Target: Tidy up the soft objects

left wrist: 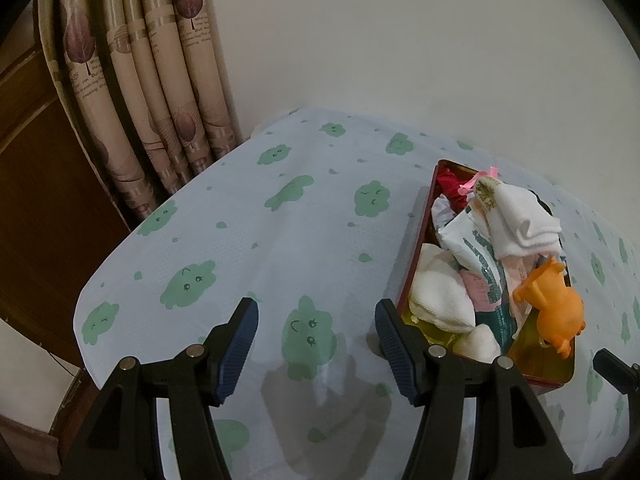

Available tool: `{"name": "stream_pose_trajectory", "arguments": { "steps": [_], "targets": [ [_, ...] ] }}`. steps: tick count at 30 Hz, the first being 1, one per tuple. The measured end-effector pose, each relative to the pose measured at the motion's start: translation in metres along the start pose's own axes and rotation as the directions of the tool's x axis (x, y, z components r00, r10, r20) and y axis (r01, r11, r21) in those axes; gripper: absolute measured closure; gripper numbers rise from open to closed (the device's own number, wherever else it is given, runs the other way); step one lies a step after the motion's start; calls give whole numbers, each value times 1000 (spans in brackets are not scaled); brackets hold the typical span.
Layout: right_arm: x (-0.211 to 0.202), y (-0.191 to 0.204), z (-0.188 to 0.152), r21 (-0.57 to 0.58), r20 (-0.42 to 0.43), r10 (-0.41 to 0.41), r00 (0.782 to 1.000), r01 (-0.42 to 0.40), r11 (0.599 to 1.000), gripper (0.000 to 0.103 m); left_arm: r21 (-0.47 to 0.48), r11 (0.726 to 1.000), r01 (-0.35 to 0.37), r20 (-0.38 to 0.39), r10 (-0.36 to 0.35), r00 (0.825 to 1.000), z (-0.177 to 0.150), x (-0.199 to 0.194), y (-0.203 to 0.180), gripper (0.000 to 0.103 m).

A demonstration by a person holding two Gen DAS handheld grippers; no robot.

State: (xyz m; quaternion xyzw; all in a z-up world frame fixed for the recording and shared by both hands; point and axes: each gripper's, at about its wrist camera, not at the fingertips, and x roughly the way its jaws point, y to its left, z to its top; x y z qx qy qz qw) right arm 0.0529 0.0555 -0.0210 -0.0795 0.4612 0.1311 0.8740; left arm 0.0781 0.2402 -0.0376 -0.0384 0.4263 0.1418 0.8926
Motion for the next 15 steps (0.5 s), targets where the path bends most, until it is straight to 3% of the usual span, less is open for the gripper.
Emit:
{"name": "stream_pose_trajectory", "arguments": {
  "steps": [15],
  "targets": [
    [1,-1,-1,-3,0,4,1000,-4,1000,6,-1,1000,19,22,-18,1000,1,-5,0,41]
  ]
}}
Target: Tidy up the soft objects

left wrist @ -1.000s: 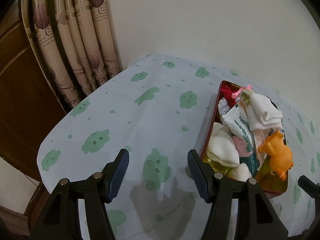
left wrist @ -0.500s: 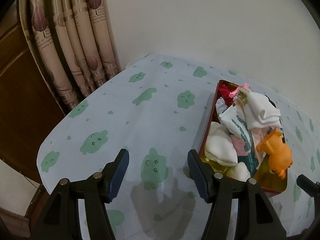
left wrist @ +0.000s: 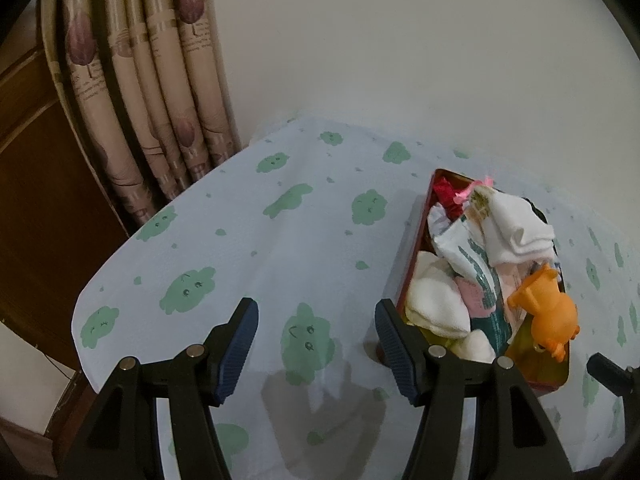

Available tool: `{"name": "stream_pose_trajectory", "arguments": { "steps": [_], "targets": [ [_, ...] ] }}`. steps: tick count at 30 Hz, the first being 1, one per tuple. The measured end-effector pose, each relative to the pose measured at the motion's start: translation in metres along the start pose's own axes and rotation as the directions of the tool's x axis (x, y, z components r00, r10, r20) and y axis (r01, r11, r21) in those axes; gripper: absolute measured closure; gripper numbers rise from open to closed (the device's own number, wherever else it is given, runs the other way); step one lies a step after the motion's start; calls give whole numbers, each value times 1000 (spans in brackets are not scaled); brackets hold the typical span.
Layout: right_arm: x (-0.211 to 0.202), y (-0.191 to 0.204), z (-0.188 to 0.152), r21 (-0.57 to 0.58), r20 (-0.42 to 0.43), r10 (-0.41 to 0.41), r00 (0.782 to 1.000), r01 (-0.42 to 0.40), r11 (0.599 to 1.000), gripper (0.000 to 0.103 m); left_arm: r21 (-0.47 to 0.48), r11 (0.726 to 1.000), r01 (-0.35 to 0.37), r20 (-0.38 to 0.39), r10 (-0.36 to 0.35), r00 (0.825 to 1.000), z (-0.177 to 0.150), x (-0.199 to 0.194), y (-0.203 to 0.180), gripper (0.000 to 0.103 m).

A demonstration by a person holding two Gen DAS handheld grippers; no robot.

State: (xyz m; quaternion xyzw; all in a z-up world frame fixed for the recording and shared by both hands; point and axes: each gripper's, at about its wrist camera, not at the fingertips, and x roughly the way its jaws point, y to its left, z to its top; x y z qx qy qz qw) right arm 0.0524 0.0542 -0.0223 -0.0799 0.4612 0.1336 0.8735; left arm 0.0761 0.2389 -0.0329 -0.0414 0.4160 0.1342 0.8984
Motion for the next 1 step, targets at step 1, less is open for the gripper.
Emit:
{"name": "stream_pose_trajectory", "arguments": {
  "steps": [1],
  "targets": [
    [0,0,0,-1,0,-2,1000,2,1000,6,3,1000,0,-3,0,1000,0,-1,-1,41]
  ]
}}
